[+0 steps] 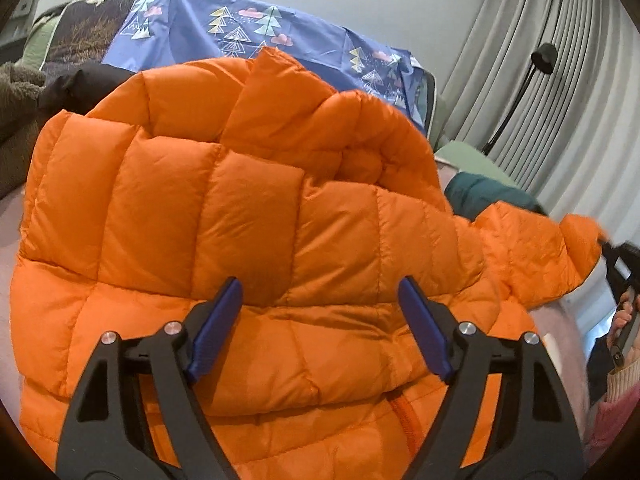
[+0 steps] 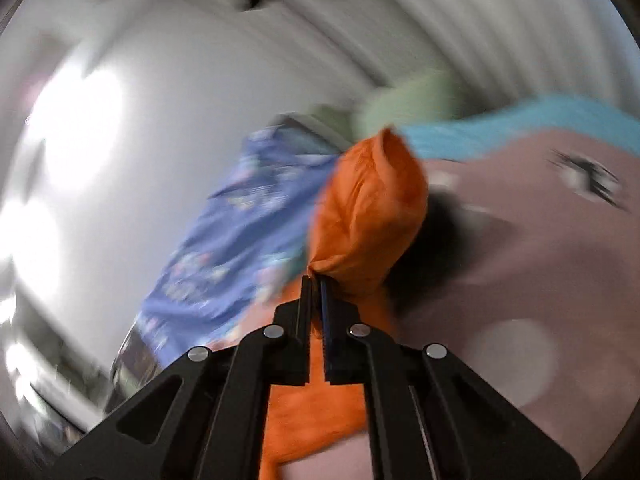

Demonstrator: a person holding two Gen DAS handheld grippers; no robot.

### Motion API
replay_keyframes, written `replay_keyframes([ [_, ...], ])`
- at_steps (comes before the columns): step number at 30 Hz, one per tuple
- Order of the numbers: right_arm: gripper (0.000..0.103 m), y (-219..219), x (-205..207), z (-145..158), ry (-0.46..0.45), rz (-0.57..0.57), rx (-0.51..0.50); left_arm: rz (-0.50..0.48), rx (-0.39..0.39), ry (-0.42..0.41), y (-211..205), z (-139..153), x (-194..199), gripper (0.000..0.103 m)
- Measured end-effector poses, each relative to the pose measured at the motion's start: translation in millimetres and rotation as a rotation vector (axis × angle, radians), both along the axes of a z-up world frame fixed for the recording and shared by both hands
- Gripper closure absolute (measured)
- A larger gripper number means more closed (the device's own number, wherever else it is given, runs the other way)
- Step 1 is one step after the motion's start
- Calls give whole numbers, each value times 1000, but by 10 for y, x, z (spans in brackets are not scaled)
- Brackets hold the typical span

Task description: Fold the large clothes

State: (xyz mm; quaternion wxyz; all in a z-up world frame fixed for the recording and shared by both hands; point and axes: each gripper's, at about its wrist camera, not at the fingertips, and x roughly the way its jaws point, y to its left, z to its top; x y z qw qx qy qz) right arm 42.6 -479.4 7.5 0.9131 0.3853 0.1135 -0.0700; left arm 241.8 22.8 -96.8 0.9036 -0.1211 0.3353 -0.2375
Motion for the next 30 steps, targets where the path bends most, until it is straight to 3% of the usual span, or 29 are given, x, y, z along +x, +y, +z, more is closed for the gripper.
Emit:
replay_keyframes([
  [3, 99, 850, 297, 351, -62, 205, -153, -16, -37, -7, 28, 94, -39, 23],
  [6, 99, 1790, 649, 445, -71, 417, -293, -16, -75, -27, 158, 207, -76, 20],
  [9, 99, 2530, 932, 248, -1, 571, -368, 7, -126, -59, 392, 311, -99, 17],
  [12, 98, 2804, 1083, -65, 119, 612, -405, 38, -140, -53, 552, 285, -58, 17],
  [14, 87, 2616, 1042, -250, 175, 570, -360, 41, -137, -42, 587, 253, -20, 17],
  [15, 77, 2340, 964, -355, 205, 495, -296, 40, -135, -37, 589, 241, -4, 17],
  [17, 73, 1897, 777, -422, 239, 352, -223, 28, -130, -24, 559, 202, 20, 17],
  [19, 68, 1449, 462, -423, 276, 152, -258, 13, -124, -20, 510, 190, 21, 17],
  [20, 61, 1276, 311, -392, 320, 21, -371, 3, -121, -20, 476, 190, 17, 17],
  [22, 31, 1157, 264, -403, 400, -89, -553, -14, -116, -21, 414, 188, -1, 17],
  [24, 28, 1187, 359, -532, 511, -114, -739, -25, -99, -24, 348, 179, -25, 17],
  [27, 17, 1399, 608, -802, 636, -45, -966, -27, -55, -38, 268, 171, -69, 16],
  [30, 17, 1427, 906, -1081, 770, -127, -1146, -20, -35, -47, 249, 168, -88, 16],
])
